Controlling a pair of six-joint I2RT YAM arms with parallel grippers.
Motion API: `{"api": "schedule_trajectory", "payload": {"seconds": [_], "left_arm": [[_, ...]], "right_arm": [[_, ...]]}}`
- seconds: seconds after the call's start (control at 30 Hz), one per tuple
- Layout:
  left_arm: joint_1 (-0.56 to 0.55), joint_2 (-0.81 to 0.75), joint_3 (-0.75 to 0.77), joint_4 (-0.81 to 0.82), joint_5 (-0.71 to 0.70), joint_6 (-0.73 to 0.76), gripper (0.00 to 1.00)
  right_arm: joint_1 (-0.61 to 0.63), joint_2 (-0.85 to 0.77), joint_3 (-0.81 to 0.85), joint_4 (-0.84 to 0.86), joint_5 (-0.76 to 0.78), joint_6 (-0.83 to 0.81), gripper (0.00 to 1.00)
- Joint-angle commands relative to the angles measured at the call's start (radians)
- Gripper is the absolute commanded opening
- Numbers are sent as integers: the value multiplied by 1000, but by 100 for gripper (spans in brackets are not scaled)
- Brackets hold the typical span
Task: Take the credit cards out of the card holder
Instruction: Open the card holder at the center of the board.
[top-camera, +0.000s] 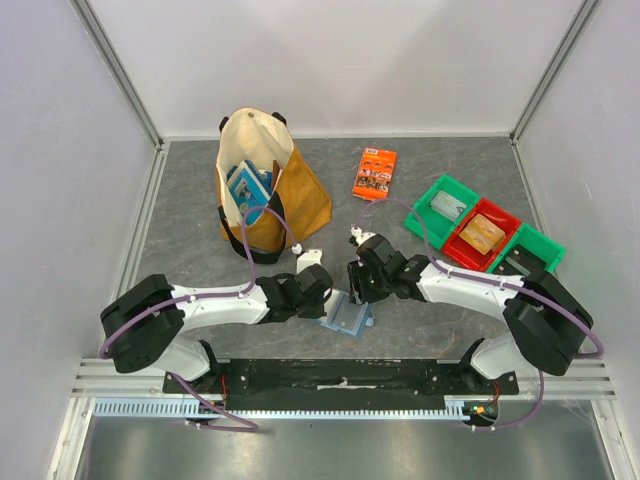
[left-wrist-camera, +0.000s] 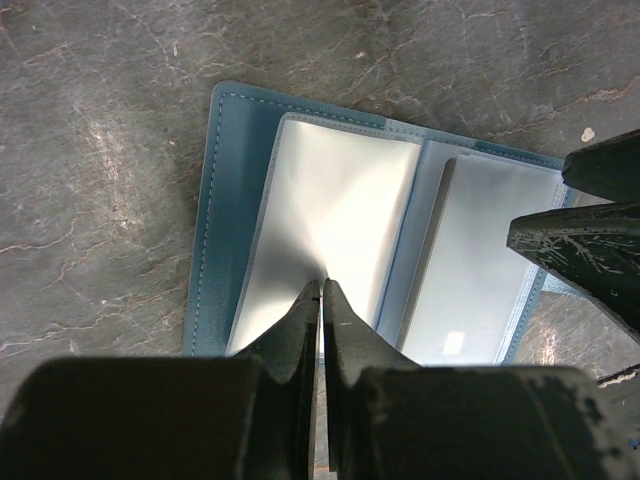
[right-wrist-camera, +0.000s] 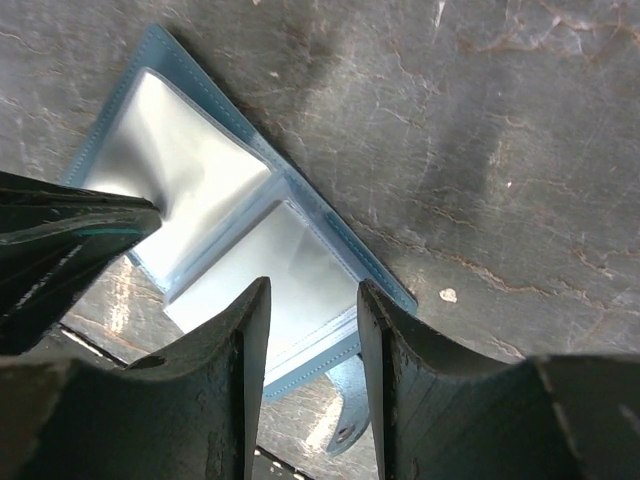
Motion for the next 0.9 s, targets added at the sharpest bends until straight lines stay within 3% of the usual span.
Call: {"api": "schedule_trajectory", "payload": {"seconds": [0.0, 0.4, 0.87], "left_arm": [[5, -1, 2, 10, 5, -27, 8], [7, -2, 0, 14, 8, -27, 7], [5, -7, -4, 17, 11, -26, 7]], "right_arm": [[16, 19, 17, -37, 61, 14, 47], [36, 19, 32, -52, 69, 8, 41], [46, 8, 80, -72, 115, -7, 43]]}}
